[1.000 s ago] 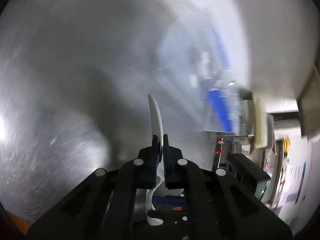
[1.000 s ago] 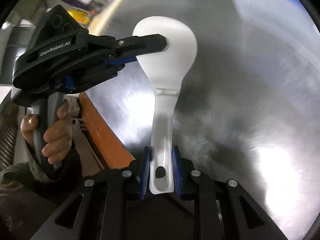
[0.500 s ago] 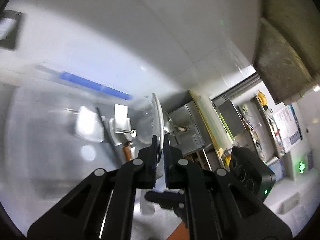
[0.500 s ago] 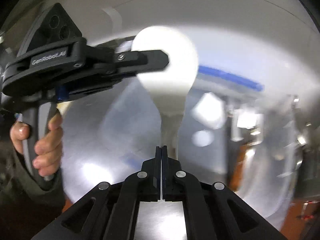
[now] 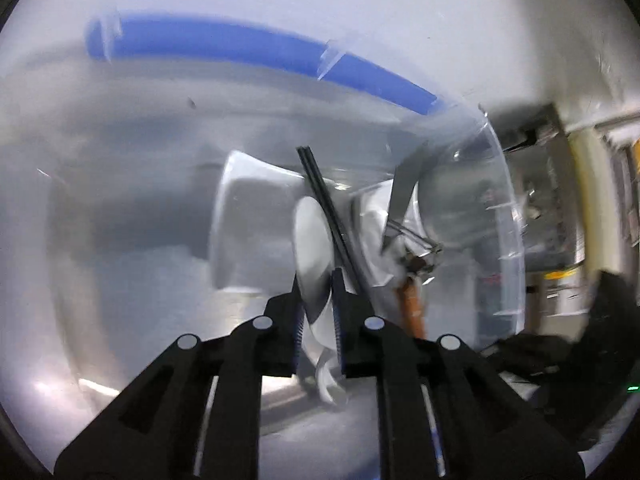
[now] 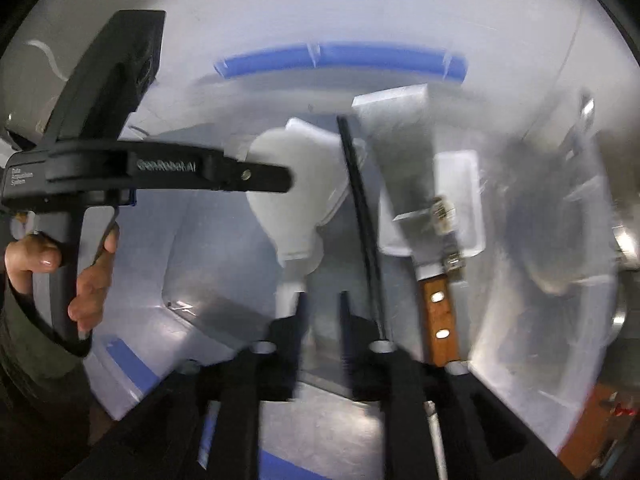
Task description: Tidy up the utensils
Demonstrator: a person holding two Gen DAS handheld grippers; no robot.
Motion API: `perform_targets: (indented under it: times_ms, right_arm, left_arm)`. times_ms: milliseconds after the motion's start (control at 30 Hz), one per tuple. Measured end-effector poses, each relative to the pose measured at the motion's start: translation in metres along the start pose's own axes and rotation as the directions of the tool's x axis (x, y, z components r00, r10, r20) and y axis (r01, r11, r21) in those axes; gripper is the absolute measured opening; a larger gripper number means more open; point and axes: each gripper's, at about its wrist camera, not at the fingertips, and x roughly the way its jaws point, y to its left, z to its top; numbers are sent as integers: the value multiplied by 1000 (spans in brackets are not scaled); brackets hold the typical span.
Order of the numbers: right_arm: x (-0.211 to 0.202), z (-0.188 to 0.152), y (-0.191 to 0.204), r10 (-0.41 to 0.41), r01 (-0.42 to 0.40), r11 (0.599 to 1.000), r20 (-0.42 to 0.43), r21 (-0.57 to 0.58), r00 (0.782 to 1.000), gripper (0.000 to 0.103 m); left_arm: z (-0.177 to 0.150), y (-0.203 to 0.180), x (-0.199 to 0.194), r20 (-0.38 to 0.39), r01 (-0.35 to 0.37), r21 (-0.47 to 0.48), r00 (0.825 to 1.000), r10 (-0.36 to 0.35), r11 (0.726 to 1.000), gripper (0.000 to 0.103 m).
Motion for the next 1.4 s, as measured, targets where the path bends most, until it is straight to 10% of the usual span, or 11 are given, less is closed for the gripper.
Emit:
perform_targets:
  times_ms: [167,367,500,600,867,1000,1400]
  right_arm:
    - [-46,-33,26,-104,115,991,165,-61,981,55]
    - [-81,-70,38,-214,230,973,294,-21,931,69]
    - [-97,-94,45,-264,271,962,360,31,895,83]
    - [-104,-112,47,-301,303,951,389,59,871,93]
    - [-105,-155,53,-352,349,933,407,83,843,98]
    - [-94,-165,48,-378,359,925,393,124,838,98]
    - [-92,-170,34,-367,314,930,405,193,837,98]
  left_arm:
    - [-33,-42,-52,223,-270,180,948,228,946,95]
    - [-69,-70,-98,399,-400,147,861,316,905,95]
    - [-122,-88,-148,555,-462,63,753,353,885,95]
    - [-152,-99,-160,594,-489,17,707,385,872,95]
    - [-207,-100,-145,534,-458,-13,748,394,889,95]
    - [-221,-97,-124,487,-557,-80,702,520,827,95]
    - [-237,-98,-107,456,-540,-85,726,515,837,95]
